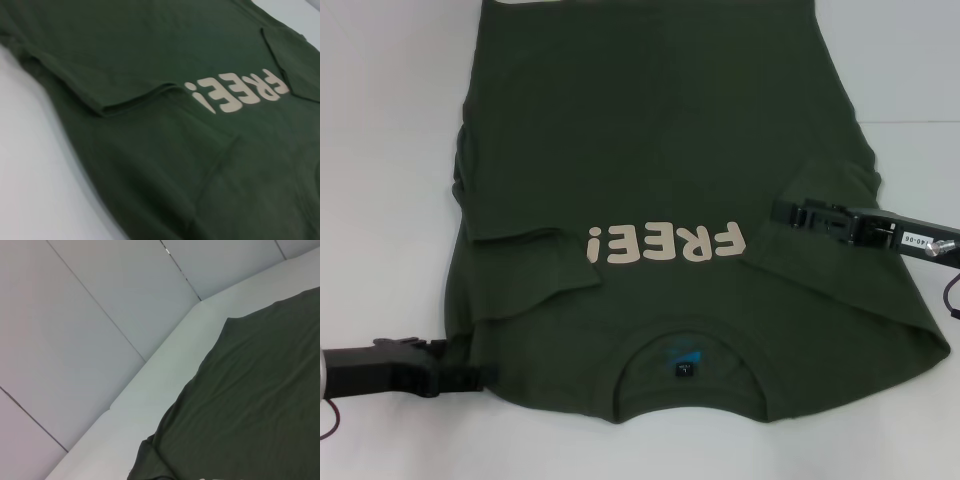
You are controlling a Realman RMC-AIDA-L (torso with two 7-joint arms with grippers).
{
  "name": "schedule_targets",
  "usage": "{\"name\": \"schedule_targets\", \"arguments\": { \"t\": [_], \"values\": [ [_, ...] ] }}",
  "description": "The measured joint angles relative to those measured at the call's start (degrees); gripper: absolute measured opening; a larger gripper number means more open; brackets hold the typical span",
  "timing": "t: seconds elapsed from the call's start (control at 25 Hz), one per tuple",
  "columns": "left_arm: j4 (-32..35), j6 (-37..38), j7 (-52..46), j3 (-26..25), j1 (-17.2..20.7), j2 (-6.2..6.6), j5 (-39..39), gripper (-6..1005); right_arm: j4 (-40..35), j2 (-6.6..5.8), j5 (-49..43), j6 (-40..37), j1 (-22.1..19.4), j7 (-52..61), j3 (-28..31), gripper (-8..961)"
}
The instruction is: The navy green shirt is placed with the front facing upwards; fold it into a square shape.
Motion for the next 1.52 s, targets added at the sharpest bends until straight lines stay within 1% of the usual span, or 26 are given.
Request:
{"name": "schedule_targets", "arguments": {
  "t": [0.24, 0.44, 0.92, 1.28, 1.52],
  "values": [
    [-0.1, 1.5, -0.1, 1.5, -0.6, -0.09, -0.1, 801, 0.0, -0.01, 0.0, 0.0, -0.1, 0.0, 0.5, 902],
    [-0.2, 2.0, -0.1, 1.7, -1.3, -0.20, -0.1, 799, 0.0, -0.01, 0.0, 0.0, -0.1, 0.0, 0.5, 901],
    [-0.3, 1.5, -0.6, 2.3, -2.4, -0.28, -0.2, 793, 0.0, 0.00, 0.0, 0.0, -0.1, 0.0, 0.6, 901],
    [-0.2, 0.6, -1.5, 2.7, -2.7, 0.01, 0.2, 788, 0.0, 0.00, 0.0, 0.0, -0.1, 0.0, 0.6, 900],
    [-0.2, 0.6, -1.6, 2.4, -2.7, 0.03, 0.2, 551, 0.0, 0.00, 0.0, 0.0, -0.2, 0.0, 0.6, 900]
  ]
}}
